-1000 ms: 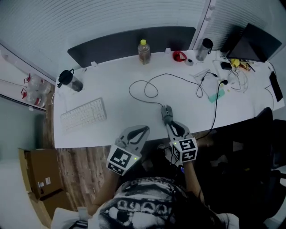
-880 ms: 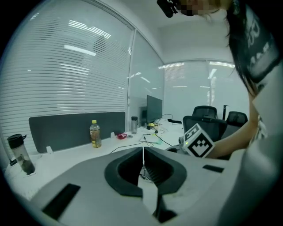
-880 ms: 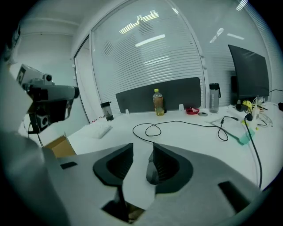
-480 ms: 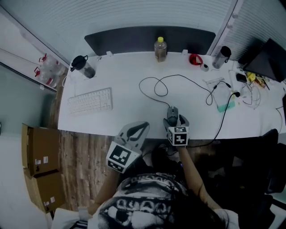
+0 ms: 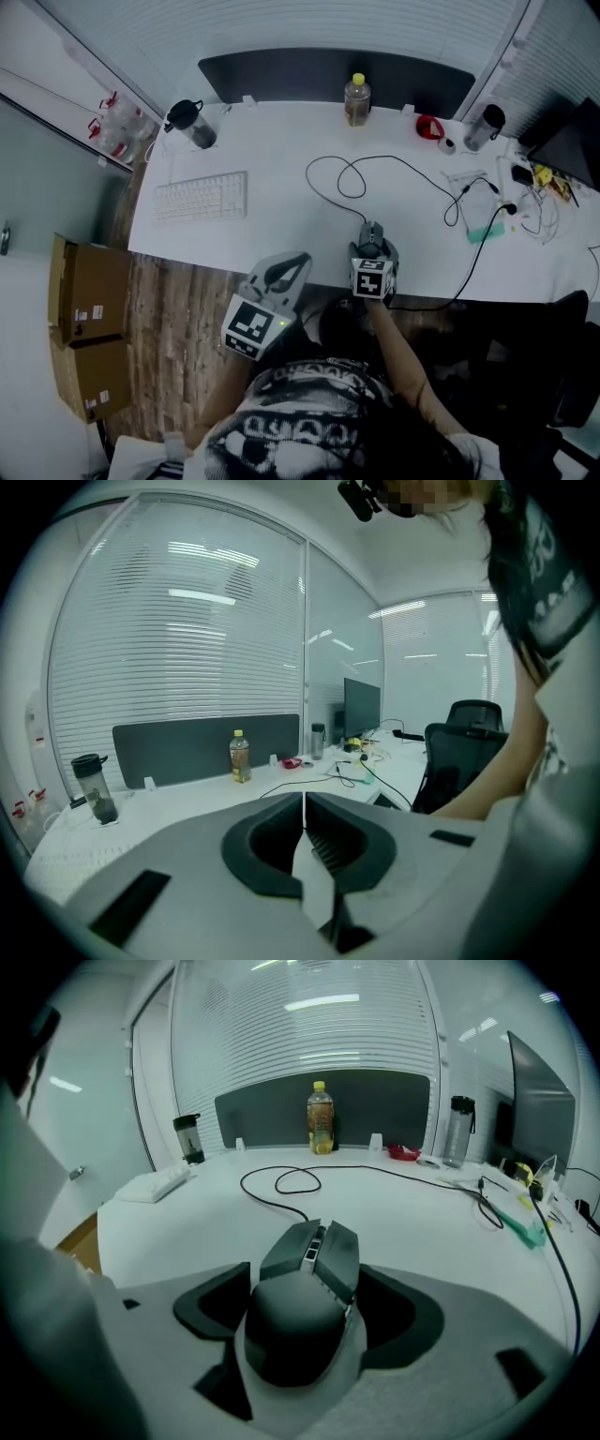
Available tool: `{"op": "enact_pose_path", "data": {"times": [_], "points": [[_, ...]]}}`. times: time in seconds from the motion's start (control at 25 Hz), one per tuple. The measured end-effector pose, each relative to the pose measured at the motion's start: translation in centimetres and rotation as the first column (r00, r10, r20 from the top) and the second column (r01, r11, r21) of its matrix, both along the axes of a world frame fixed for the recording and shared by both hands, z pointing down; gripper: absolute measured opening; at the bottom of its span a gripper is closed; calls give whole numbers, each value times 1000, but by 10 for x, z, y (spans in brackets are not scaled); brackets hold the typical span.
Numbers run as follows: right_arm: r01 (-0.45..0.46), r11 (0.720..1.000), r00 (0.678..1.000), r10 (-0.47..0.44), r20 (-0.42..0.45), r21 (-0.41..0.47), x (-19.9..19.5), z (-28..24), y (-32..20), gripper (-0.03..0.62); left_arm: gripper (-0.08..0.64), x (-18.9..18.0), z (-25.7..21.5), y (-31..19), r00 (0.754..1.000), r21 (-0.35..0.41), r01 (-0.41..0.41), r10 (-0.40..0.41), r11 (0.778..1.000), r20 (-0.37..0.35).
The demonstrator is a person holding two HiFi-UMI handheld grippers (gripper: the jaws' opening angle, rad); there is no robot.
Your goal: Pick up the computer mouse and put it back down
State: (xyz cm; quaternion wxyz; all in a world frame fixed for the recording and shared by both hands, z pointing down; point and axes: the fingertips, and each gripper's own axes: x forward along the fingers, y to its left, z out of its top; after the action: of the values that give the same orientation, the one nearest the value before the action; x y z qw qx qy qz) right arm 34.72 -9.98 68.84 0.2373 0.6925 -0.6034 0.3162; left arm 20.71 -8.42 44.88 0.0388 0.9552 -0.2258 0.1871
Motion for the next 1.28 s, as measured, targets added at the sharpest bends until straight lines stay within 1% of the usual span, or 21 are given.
{"op": "enact_pose_path", "data": {"times": [0.08,0.12,0.2,0.32,0.48,0.56,0.72,0.92,1.12,1.28], "points": [[6,1000,1000,-6,3,1,1,0,1,327,6,0,3,2,1000,-3,7,-7,1000,7],[8,1000,1000,-8,9,0,2,0,1,322,6,0,4,3,1000,-5,8,-8,1000,10],[17,1000,999,-17,28,3,4,0,2,318,6,1,5,7,1000,-6,11,-11,1000,14],[54,998,997,-56,56,20,3,-1,4,316,6,-3,8,11,999,-12,26,-26,1000,25],[119,990,991,-123,52,70,0,-15,2,313,6,-14,12,12,998,-20,57,-57,998,39],[152,983,986,-158,55,105,-3,-29,-2,311,6,-20,14,9,996,-21,77,-76,997,43],[192,962,973,-213,93,195,-15,-67,-14,310,6,-35,16,3,994,-30,106,-104,994,45],[215,935,953,-263,148,281,-35,-122,-29,310,6,-49,18,-18,994,-37,101,-99,994,48],[217,917,946,-282,159,334,-53,-167,-46,310,6,-57,9,-51,997,-25,78,-77,997,26],[222,907,945,-291,151,357,-70,-189,-64,310,6,-71,2,-79,998,-12,66,-66,998,12]]}}
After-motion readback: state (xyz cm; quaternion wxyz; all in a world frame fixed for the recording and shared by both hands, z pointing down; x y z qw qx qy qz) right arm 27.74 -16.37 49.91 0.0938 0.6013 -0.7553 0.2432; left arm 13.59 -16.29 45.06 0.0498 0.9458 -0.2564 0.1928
